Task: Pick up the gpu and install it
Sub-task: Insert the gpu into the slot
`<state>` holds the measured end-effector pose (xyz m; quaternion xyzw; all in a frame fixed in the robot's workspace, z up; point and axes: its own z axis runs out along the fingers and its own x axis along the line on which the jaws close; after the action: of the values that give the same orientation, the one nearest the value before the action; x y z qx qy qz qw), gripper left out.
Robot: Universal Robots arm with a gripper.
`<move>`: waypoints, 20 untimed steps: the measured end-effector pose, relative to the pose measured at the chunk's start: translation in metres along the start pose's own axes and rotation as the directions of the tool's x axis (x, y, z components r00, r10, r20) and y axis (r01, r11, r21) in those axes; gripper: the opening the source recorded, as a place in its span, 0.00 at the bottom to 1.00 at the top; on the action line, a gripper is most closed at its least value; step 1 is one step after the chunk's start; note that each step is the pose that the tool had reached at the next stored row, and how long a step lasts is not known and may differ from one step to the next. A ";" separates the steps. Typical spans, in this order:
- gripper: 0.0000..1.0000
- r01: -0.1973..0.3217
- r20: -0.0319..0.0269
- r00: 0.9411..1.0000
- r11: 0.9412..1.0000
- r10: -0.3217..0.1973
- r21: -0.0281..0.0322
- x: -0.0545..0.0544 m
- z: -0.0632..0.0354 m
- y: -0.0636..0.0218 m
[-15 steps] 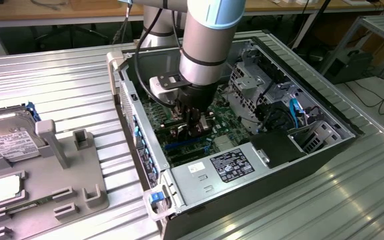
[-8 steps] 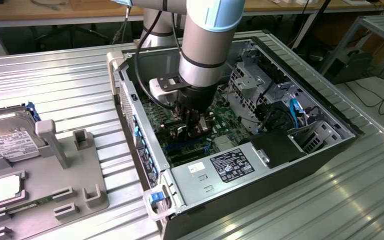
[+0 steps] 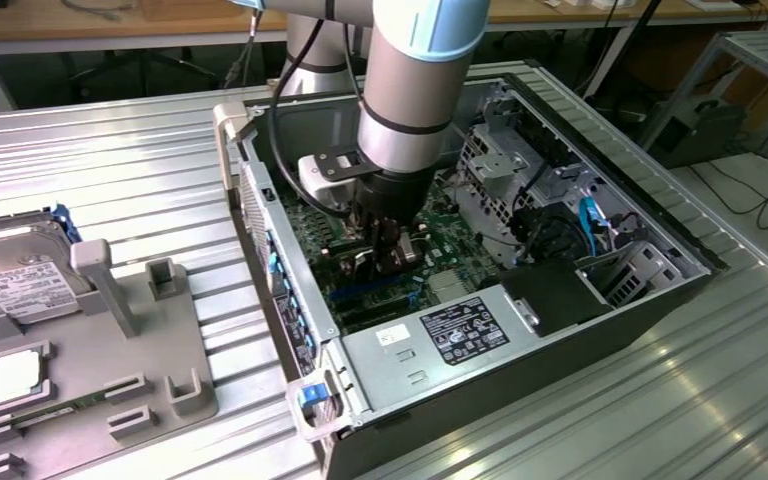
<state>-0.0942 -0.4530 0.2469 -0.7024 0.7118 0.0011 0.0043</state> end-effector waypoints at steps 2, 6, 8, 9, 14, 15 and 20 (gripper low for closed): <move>0.28 0.000 0.000 1.000 1.000 0.000 0.000 0.000 -0.0001 0.0000; 0.28 0.000 0.000 1.000 1.000 0.000 0.000 0.000 0.0000 0.0000; 0.28 0.000 0.000 1.000 1.000 0.000 0.000 0.000 0.0001 0.0000; 0.28 0.000 0.000 1.000 1.000 0.000 0.000 -0.001 0.0001 0.0000; 0.28 0.000 0.000 1.000 1.000 0.000 0.000 -0.001 0.0006 0.0002; 0.28 0.000 0.000 1.000 1.000 0.000 0.000 -0.001 0.0007 0.0003; 0.28 0.000 0.000 1.000 1.000 0.000 0.000 -0.001 0.0012 0.0006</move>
<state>-0.0948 -0.4525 0.2457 -0.7024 0.7118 0.0010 0.0041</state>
